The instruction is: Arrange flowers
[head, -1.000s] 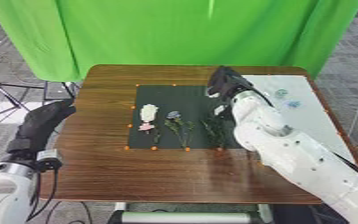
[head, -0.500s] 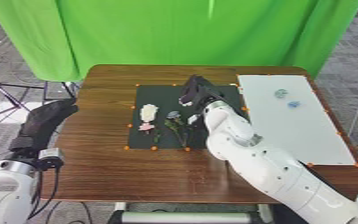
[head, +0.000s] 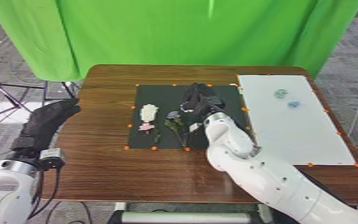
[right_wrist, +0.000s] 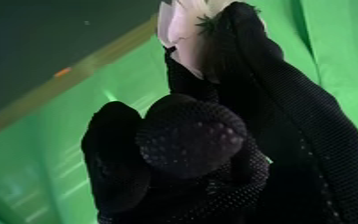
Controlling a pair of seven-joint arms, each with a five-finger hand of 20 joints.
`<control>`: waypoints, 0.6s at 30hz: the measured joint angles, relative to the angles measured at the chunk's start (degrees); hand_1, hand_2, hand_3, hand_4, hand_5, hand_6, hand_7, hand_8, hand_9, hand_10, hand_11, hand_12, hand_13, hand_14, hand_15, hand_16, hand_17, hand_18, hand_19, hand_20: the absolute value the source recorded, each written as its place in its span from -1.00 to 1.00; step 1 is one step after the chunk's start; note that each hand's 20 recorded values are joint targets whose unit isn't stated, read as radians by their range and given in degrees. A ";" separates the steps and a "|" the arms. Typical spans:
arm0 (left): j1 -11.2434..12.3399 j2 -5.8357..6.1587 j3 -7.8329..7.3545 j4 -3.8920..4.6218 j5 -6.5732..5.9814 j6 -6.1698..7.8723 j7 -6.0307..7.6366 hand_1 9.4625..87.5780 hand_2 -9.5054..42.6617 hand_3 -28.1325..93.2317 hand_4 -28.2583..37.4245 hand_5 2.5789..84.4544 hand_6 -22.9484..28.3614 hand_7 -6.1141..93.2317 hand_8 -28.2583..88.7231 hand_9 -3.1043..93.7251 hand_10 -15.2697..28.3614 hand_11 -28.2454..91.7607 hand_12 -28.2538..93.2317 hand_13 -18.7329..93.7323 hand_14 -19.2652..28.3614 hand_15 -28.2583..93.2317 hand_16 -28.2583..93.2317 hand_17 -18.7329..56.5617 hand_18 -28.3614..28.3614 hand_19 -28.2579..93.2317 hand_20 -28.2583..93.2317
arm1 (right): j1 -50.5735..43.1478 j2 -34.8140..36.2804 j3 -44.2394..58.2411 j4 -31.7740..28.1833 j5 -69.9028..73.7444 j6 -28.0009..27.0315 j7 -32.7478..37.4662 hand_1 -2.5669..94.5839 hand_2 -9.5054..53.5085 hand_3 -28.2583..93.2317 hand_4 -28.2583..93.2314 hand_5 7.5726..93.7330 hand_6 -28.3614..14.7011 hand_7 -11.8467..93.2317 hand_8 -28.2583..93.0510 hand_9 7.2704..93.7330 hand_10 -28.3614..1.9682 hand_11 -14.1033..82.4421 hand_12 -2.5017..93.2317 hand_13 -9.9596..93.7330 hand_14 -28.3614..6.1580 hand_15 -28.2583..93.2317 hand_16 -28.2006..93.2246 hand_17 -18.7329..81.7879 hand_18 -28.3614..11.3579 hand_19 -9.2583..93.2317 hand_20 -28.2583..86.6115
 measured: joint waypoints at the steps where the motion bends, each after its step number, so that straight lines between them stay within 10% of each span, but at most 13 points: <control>1: 0.00 0.03 -0.06 0.00 0.00 -0.25 -0.01 -0.54 -0.69 0.49 -0.62 0.06 0.02 -0.60 -0.64 -0.03 0.33 -0.24 -0.38 -0.13 0.44 -0.41 -0.52 -0.42 0.31 -0.49 -0.32 | -0.11 0.21 0.00 -0.35 0.30 -0.62 0.09 0.36 -1.00 0.39 -0.78 0.60 0.31 -0.32 -0.46 0.77 0.05 -0.64 -0.28 1.00 0.62 0.40 -0.10 0.66 -0.13 1.00 0.40; 18: 0.01 0.14 -0.64 0.00 0.20 -1.89 -0.05 -0.56 -0.78 0.52 -0.64 0.05 0.02 -0.61 -0.64 -0.03 0.32 -0.25 -0.37 -0.14 0.45 -0.42 -0.52 -0.43 0.31 -0.50 -0.32 | 0.15 1.96 -0.05 -1.79 1.35 -3.85 0.73 0.26 -1.00 0.34 -0.75 0.52 0.26 -0.40 -0.44 0.62 0.02 -0.49 -0.45 1.00 0.60 0.37 -0.06 0.65 -0.15 1.00 0.39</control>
